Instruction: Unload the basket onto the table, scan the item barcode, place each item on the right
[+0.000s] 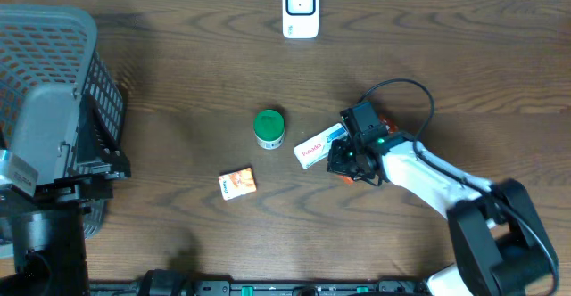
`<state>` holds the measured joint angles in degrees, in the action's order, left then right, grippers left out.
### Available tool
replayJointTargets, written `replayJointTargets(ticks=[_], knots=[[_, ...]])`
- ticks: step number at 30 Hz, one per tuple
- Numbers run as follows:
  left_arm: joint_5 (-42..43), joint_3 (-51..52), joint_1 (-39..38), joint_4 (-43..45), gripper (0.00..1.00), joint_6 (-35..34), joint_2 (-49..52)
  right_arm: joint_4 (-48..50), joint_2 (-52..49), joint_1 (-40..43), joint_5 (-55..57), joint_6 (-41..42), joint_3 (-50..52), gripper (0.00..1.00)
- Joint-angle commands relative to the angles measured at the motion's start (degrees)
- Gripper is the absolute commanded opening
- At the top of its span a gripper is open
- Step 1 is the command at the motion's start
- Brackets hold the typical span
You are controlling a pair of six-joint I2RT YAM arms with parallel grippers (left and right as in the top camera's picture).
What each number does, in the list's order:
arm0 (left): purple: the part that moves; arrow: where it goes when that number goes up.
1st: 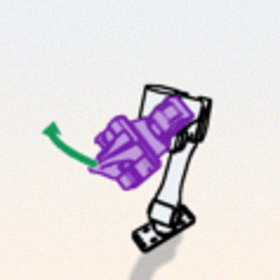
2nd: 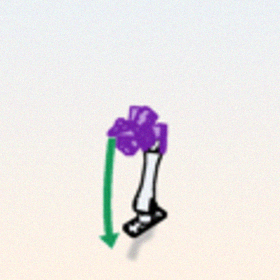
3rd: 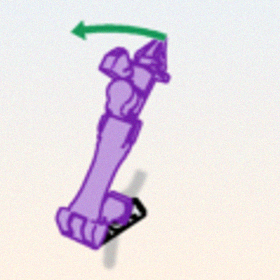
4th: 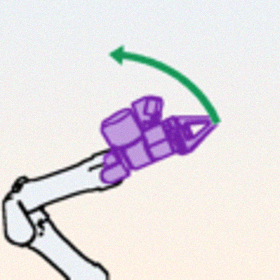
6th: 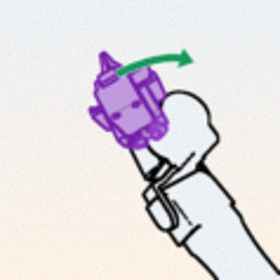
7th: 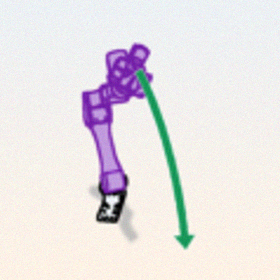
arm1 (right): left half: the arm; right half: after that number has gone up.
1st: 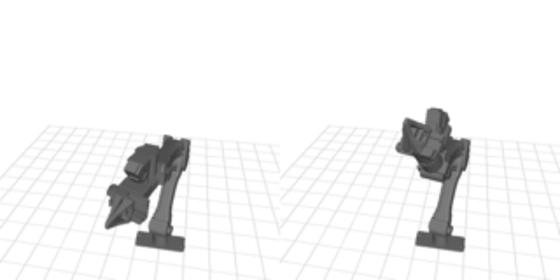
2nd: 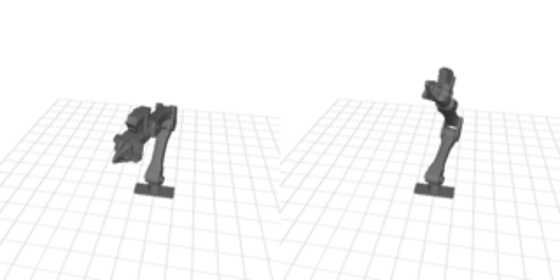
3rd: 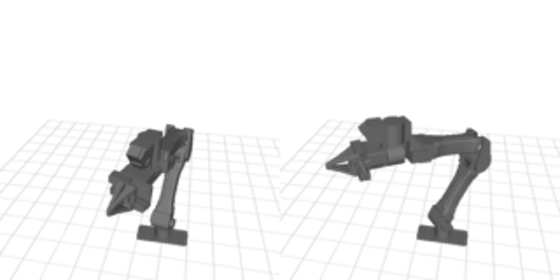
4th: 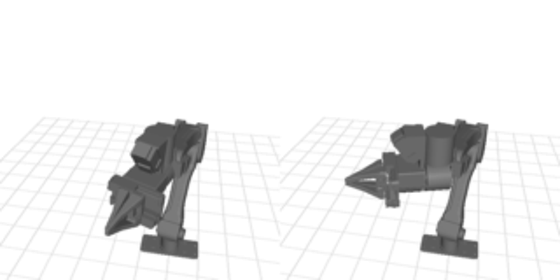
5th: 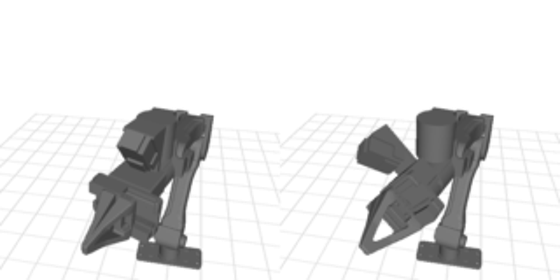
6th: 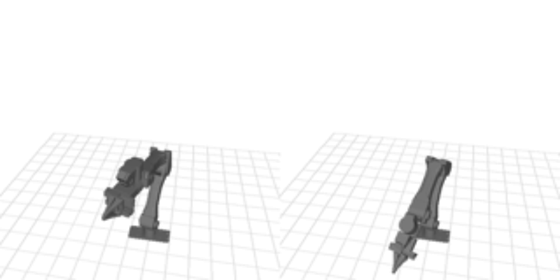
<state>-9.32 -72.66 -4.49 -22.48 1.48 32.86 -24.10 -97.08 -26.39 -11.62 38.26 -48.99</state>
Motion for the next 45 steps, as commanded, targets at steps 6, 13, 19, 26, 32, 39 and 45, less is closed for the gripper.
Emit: replayJointTargets(ticks=[6, 13, 19, 26, 32, 39, 45], knots=[[0.3, 0.2, 0.5, 0.5, 0.99, -0.3, -0.5, -2.9, -4.4, 0.2, 1.7, 1.3, -0.1, 0.01], [0.3, 0.2, 0.5, 0.5, 0.99, -0.3, -0.5, -17.9, 4.1, 0.2, 17.8, 1.3, -0.1, 0.01], [0.3, 0.2, 0.5, 0.5, 0.99, -0.3, -0.5, -19.3, 11.1, 0.1, 19.2, -0.5, -0.1, 0.01], [0.3, 0.2, 0.5, 0.4, 0.99, -0.3, -0.5, -19.4, 20.3, 1.3, 8.7, -12.2, -0.1, 0.71], [0.3, 0.2, 0.5, 0.5, 0.99, -0.3, -0.5, -19.3, 23.4, 7.6, 6.9, -32.7, -0.1, 0.99], [0.3, 0.2, 0.5, 0.5, 0.99, -0.3, -0.4, -11.0, 23.1, 17.3, 3.1, -42.1, -0.1, 0.99], [0.3, 0.2, 0.5, 0.5, 0.99, -0.3, -0.4, -11.7, 21.7, 26.1, -6.3, -51.8, -0.1, 0.99]])
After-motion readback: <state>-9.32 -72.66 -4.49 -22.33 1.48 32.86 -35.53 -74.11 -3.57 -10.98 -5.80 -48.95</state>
